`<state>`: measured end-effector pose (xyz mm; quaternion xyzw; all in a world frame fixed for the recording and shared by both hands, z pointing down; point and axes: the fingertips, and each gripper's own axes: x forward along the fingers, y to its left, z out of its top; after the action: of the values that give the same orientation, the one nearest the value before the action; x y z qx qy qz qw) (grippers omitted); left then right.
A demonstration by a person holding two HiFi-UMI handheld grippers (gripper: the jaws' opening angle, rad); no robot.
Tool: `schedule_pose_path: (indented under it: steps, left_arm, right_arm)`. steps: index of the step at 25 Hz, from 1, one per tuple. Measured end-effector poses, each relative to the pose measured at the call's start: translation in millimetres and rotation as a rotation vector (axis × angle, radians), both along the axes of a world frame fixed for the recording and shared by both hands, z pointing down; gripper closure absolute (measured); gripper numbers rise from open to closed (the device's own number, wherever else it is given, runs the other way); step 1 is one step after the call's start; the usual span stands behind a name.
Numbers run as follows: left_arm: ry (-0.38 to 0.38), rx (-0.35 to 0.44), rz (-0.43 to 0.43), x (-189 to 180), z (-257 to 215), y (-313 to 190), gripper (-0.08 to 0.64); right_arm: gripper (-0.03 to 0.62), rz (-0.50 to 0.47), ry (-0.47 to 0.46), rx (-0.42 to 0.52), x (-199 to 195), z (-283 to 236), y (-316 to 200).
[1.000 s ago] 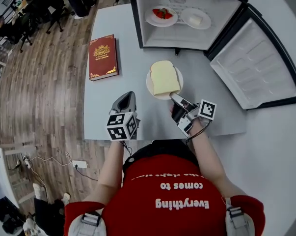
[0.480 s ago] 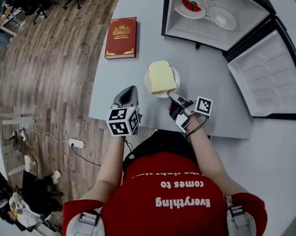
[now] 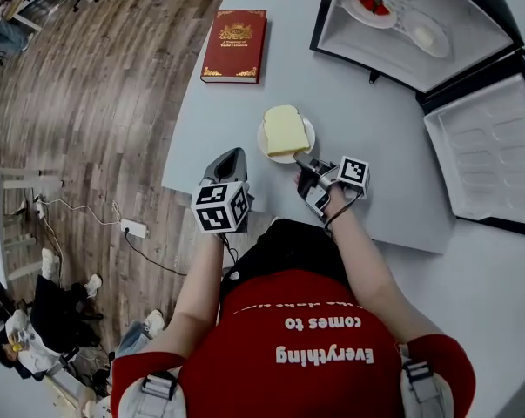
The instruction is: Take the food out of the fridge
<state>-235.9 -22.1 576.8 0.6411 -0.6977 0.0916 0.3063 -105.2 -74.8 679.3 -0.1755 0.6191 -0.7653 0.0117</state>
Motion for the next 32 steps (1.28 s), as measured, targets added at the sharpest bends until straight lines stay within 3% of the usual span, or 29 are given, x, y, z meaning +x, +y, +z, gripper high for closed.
schedule_pose_path:
  steps: [12, 20, 23, 26, 29, 32]
  left_arm:
    - [0.039, -0.022, -0.005, 3.3, 16.6, -14.2, 0.557]
    - [0.052, -0.017, -0.012, 6.4, 19.0, -13.7, 0.558]
    - [0.065, -0.004, -0.025, 6.5, 18.0, -14.3, 0.557]
    - [0.073, 0.000, -0.025, 7.2, 18.6, -15.7, 0.557]
    - [0.081, 0.008, -0.025, 7.0, 15.6, -18.0, 0.558]
    - [0.077, 0.014, -0.018, 5.2, 12.2, -21.0, 0.558]
  right_arm:
    - [0.568, 0.002, 0.155, -0.073, 3.8, 32.8, 2.1]
    - [0.559, -0.071, 0.427, -0.130, 12.2, 44.4, 4.0]
    - [0.485, -0.123, 0.574, -0.104, 17.5, 45.5, 7.5]
    - [0.459, -0.180, 0.678, -0.082, 21.9, 45.4, 14.8]
    - [0.459, -0.194, 0.712, -0.073, 26.2, 37.7, 22.9]
    - [0.462, -0.141, 0.676, -0.038, 28.9, 19.3, 23.4]
